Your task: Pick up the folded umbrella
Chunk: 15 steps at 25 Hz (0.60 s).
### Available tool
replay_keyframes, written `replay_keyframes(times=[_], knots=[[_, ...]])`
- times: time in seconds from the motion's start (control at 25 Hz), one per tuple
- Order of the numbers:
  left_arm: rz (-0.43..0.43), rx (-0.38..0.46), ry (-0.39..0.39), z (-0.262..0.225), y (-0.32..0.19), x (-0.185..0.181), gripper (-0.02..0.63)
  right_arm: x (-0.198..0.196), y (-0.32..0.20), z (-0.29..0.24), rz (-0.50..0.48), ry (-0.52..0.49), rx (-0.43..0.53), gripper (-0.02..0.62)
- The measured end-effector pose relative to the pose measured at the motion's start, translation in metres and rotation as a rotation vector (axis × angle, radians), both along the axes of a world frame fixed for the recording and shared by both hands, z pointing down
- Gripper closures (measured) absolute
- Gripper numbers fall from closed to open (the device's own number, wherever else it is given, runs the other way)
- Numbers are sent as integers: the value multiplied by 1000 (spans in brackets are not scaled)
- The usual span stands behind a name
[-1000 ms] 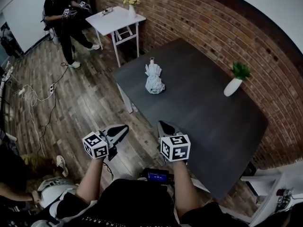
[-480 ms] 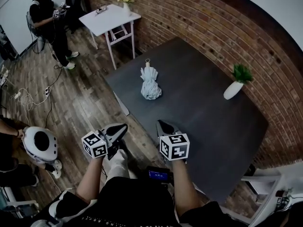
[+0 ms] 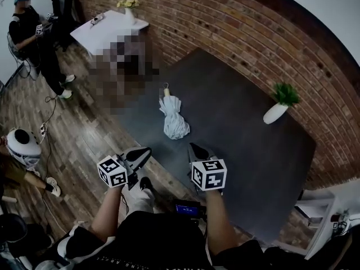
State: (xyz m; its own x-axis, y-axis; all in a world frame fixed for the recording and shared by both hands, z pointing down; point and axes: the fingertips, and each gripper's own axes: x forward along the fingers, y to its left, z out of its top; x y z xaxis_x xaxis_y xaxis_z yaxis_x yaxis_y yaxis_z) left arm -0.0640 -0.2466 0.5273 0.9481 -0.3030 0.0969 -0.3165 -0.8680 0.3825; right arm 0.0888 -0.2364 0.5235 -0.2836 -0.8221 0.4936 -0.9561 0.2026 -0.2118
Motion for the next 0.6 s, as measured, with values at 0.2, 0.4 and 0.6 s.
replay_keyframes(times=[0.2, 0.4, 0.6], knots=[[66, -12, -1, -2, -65, -12, 603, -13, -50, -2, 72, 3, -12, 588], [153, -18, -3, 0, -111, -14, 603, -21, -87, -1, 137, 14, -27, 588], [235, -18, -18, 4, -141, -16, 603, -26, -110, 2, 207, 10, -40, 588]])
